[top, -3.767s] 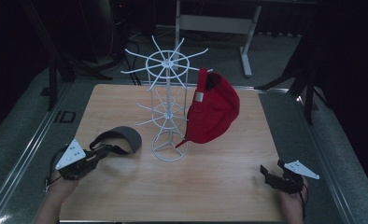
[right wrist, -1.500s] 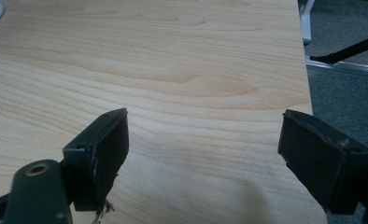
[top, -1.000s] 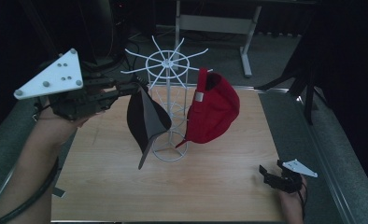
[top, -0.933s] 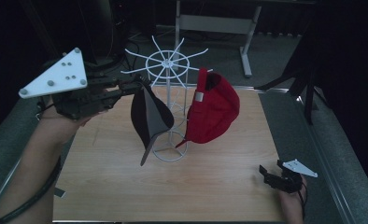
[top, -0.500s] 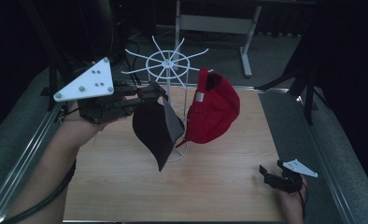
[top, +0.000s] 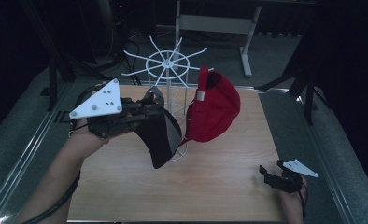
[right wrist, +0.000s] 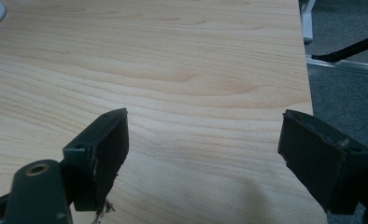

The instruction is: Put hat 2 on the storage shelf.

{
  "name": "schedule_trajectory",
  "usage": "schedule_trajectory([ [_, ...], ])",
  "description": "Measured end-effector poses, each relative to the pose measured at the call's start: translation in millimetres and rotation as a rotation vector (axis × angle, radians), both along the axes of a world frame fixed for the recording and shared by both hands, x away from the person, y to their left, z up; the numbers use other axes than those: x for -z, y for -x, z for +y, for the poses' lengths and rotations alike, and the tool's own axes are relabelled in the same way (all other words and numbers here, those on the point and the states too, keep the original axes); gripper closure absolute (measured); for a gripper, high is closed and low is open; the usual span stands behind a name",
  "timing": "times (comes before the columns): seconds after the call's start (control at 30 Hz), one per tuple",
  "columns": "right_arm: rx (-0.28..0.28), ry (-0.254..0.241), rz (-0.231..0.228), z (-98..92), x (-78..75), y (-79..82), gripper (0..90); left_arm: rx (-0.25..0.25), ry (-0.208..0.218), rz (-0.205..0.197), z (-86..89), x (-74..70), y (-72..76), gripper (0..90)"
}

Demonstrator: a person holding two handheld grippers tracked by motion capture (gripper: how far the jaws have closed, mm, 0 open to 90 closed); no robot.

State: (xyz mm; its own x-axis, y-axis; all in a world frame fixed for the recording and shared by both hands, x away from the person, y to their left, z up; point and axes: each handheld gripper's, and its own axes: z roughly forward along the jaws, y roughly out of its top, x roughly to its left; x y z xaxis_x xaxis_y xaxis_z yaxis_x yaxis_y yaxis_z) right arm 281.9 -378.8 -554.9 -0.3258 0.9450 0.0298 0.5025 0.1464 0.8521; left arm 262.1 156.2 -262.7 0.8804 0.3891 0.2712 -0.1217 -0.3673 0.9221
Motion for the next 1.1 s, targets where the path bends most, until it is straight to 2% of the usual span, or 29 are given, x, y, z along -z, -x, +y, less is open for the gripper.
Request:
schedule_trajectory([
  [0.07,0.001,-0.001,0.0,-0.1,-0.1,0.1,16.1,-0.001,0.006,0.003,1.0,1.0,0.3,84.2],
  [0.1,0.0,-0.002,-0.001,-0.4,-0.1,0.1,16.1,-0.004,0.027,0.006,3.9,1.7,1.7,82.8],
  [0.17,0.002,-0.003,-0.004,-0.6,-0.1,0.3,16.1,-0.002,0.028,0.007,4.9,1.7,2.2,80.3],
  [0.33,-0.001,-0.007,-0.018,-0.9,-0.2,1.0,16.1,-0.014,0.019,0.01,9.1,5.6,8.5,66.7],
  [0.47,-0.004,-0.005,-0.02,-0.4,-0.2,1.1,16.0,-0.02,0.023,0.013,11.3,7.5,12.0,63.5],
  [0.63,-0.007,-0.004,-0.018,0.1,-0.3,1.1,16.0,-0.046,0.044,0.025,22.8,12.1,17.5,63.4],
  [0.77,-0.007,-0.005,-0.017,0.1,-0.3,1.0,16.0,-0.075,0.052,0.014,32.3,15.8,24.7,60.5],
  [0.97,-0.008,0.0,-0.016,0.6,-0.2,0.8,16.0,-0.074,0.053,0.024,44.9,24.6,31.0,59.4],
  [1.1,-0.01,0.001,-0.016,0.8,-0.2,0.8,16.0,-0.072,0.05,0.05,53.2,38.0,33.8,59.4],
])
